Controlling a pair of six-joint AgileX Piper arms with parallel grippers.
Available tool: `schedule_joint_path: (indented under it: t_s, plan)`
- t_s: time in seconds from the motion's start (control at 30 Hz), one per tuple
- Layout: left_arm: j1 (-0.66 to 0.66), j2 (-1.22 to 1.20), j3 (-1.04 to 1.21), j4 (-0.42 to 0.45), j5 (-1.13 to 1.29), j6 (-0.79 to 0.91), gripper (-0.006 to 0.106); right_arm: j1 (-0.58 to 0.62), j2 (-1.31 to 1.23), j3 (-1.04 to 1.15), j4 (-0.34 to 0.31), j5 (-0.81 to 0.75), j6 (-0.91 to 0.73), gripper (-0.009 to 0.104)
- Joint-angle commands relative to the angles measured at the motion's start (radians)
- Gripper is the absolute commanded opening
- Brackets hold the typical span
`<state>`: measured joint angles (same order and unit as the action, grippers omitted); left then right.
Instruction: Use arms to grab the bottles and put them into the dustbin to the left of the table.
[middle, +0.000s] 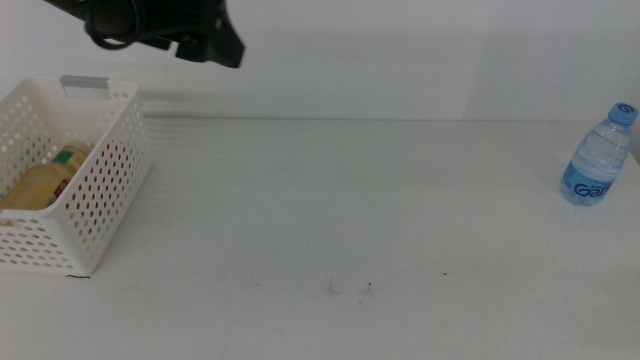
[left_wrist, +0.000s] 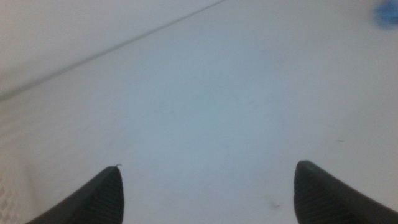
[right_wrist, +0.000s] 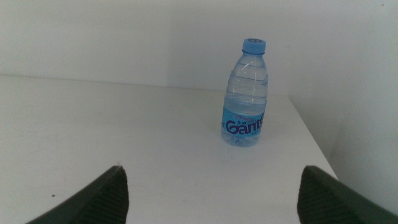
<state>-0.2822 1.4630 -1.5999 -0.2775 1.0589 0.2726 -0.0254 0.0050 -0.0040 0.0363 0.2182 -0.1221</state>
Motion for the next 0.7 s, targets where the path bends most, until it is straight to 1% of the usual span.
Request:
schedule_joint_path:
  t_s: [0.0, 0.13, 0.23, 0.27, 0.33, 0.43, 0.5, 0.67]
  plan:
    - [-0.044, -0.061, 0.044, -0.023, -0.050, 0.028, 0.094, -0.005, -0.005, 0.004, -0.007, -0.009, -0.006, 0.093]
    - [-0.087, -0.141, 0.086, -0.060, -0.044, 0.085, 0.094, -0.005, -0.005, 0.004, -0.007, -0.009, -0.006, 0.093]
    - [-0.089, -0.204, 0.106, -0.127, -0.026, 0.141, 0.094, -0.005, -0.005, 0.004, -0.007, -0.009, -0.006, 0.093]
    - [-0.089, -0.223, 0.114, -0.129, -0.020, 0.143, 0.094, -0.005, -0.005, 0.004, -0.007, -0.009, -0.006, 0.093]
    - [-0.089, -0.277, 0.148, -0.114, -0.007, 0.131, 0.094, -0.005, -0.005, 0.004, -0.007, -0.009, -0.006, 0.093]
    - [-0.089, -0.368, 0.221, -0.066, -0.014, 0.062, 0.094, -0.005, -0.005, 0.004, -0.007, -0.009, -0.006, 0.093]
    - [-0.089, -0.440, 0.275, -0.040, -0.033, 0.048, 0.094, -0.005, -0.005, 0.004, -0.007, -0.009, -0.006, 0.093]
    - [-0.089, -0.590, 0.400, 0.004, -0.047, -0.031, 0.094, -0.005, -0.005, 0.004, -0.007, -0.009, -0.006, 0.093]
